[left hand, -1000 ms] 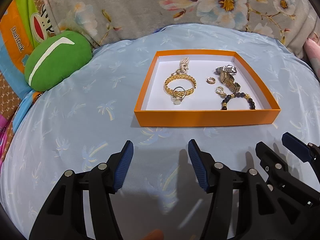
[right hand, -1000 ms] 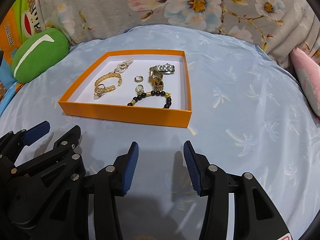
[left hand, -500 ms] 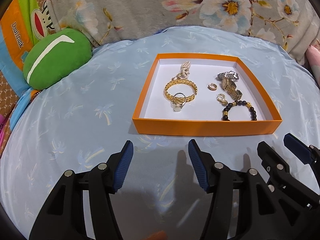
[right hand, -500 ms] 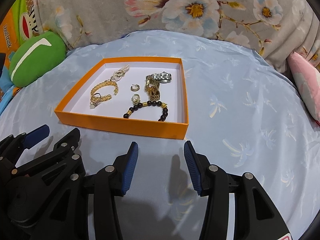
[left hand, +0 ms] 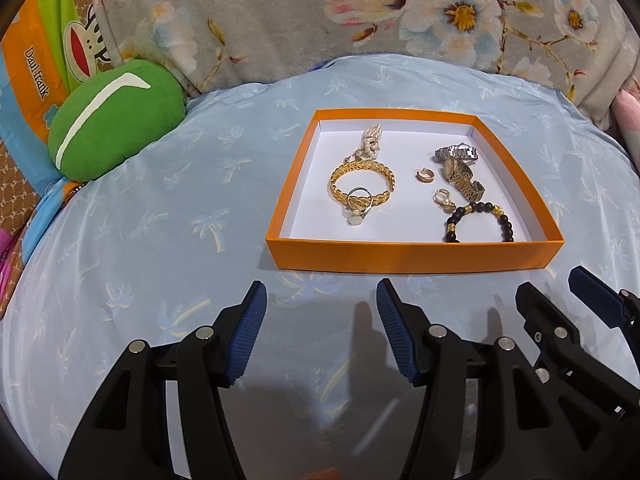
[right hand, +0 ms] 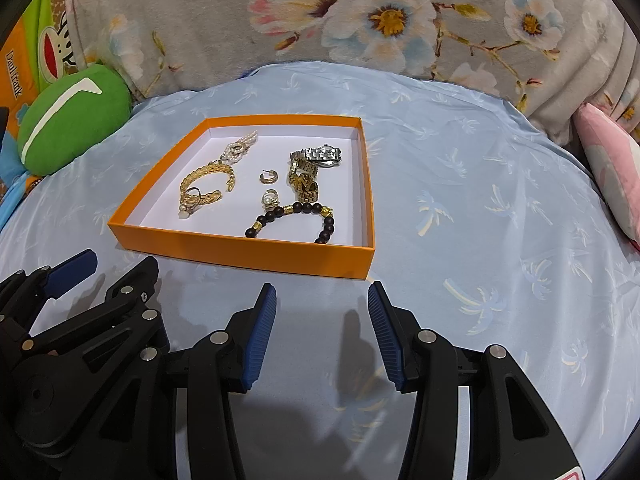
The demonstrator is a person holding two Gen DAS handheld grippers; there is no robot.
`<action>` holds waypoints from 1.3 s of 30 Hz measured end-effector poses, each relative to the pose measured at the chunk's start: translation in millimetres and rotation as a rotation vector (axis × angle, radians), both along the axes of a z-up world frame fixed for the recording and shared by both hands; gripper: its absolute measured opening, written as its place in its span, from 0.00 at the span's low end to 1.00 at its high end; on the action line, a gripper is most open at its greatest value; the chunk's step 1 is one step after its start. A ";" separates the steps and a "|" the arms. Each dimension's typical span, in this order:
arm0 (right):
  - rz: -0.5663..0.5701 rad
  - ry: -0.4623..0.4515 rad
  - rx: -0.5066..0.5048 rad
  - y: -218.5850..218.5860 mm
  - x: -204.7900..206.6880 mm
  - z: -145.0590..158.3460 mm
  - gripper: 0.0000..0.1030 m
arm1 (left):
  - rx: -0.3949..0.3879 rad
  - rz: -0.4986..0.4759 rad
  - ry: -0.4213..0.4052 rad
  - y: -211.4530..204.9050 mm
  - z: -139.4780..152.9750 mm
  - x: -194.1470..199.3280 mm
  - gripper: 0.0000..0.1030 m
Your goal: Organize jewelry
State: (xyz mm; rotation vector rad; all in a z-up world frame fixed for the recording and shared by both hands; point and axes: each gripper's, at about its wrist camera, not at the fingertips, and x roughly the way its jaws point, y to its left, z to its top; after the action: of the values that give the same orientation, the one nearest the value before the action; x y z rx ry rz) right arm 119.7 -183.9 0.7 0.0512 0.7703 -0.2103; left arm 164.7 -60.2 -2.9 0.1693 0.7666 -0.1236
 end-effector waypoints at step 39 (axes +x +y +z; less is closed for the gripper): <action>-0.004 -0.012 0.003 -2.8 -1.4 2.6 0.47 | 0.007 -0.001 -0.010 2.3 1.7 0.6 0.53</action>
State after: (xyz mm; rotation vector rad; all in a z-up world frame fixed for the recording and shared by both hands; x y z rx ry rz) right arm 118.3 -186.7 3.3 0.0563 0.7590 -0.2126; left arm 165.3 -57.9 -1.1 0.1772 0.7573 -0.1211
